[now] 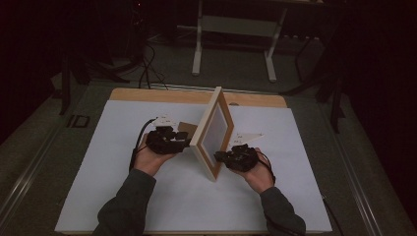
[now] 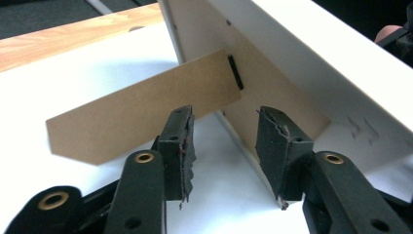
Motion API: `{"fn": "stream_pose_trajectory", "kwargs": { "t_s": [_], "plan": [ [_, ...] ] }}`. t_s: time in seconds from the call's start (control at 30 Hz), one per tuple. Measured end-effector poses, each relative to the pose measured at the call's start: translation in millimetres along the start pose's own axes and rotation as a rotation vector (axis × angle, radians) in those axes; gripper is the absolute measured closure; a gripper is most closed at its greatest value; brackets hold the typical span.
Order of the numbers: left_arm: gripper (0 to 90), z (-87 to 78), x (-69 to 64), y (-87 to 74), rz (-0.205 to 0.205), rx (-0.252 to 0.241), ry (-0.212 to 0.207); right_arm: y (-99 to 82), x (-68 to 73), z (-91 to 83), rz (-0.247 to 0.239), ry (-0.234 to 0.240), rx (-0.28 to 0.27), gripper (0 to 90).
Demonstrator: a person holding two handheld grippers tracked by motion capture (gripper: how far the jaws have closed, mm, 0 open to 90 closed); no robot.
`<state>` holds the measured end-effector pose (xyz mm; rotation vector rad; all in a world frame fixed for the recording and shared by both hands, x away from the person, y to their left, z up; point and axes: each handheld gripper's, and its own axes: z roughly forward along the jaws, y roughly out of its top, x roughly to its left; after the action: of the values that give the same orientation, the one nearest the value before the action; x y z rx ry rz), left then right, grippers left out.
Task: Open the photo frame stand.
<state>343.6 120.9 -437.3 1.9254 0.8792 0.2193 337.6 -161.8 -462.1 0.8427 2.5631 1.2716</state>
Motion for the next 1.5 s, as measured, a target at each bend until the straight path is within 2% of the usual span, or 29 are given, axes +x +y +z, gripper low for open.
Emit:
{"fn": "stream_pose_trajectory", "kwargs": {
  "t_s": [0.17, 0.27, 0.47, 0.6, 0.7, 0.77, 0.8, 0.83, 1.03, 1.17, 1.27, 1.37, 1.5],
  "plan": [
    [51.7, -8.4, -1.1, -8.1, -0.013, 0.013, 0.016, -4.1, -4.2, -3.0, 0.012, -0.016, 0.002, 76.6],
    [47.6, -12.5, -2.4, -13.7, -0.02, 0.025, 0.005, -6.6, -7.4, -5.4, 0.019, -0.023, 0.001, 73.6],
    [36.5, -16.6, -11.3, -23.6, -0.02, 0.042, 0.002, -10.9, -11.2, -8.6, 0.031, -0.034, 0.007, 68.6],
    [30.6, -16.7, -20.1, -22.8, -0.015, 0.032, -0.014, -13.2, -14.3, -9.1, 0.041, -0.038, 0.009, 64.0],
    [29.9, -14.6, -27.8, -20.1, -0.007, 0.02, -0.026, -14.4, -16.6, -9.6, 0.049, -0.044, 0.009, 61.5],
    [29.7, -14.6, -27.8, -20.1, -0.007, 0.02, -0.026, -14.8, -17.1, -9.8, 0.052, -0.046, 0.009, 61.5],
    [29.1, -11.8, -35.2, -17.8, -0.002, 0.01, -0.033, -15.6, -17.9, -10.0, 0.056, -0.05, 0.012, 59.7],
    [29.1, -10.9, -36.8, -17.1, -0.002, 0.006, -0.036, -16.2, -18.4, -10.2, 0.057, -0.053, 0.014, 59.1],
    [28.3, -2.0, -46.0, -10.7, -0.021, -0.029, -0.035, -19.8, -22.5, -11.4, 0.072, -0.068, 0.017, 57.3],
    [29.3, 3.9, -51.5, -5.7, -0.026, -0.046, -0.005, -21.1, -24.2, -13.2, 0.08, -0.071, 0.014, 56.6],
    [31.0, 7.1, -53.6, -3.4, -0.026, -0.056, 0.0, -21.1, -24.6, -13.7, 0.08, -0.074, 0.014, 56.3],
    [33.1, 13.0, -59.2, 0.0, -0.027, -0.068, 0.04, -21.5, -25.7, -14.8, 0.084, -0.075, 0.011, 55.8],
    [37.1, 18.7, -62.2, 2.0, -0.037, -0.077, 0.048, -22.1, -26.8, -14.9, 0.087, -0.078, 0.01, 55.7]
  ]
}}
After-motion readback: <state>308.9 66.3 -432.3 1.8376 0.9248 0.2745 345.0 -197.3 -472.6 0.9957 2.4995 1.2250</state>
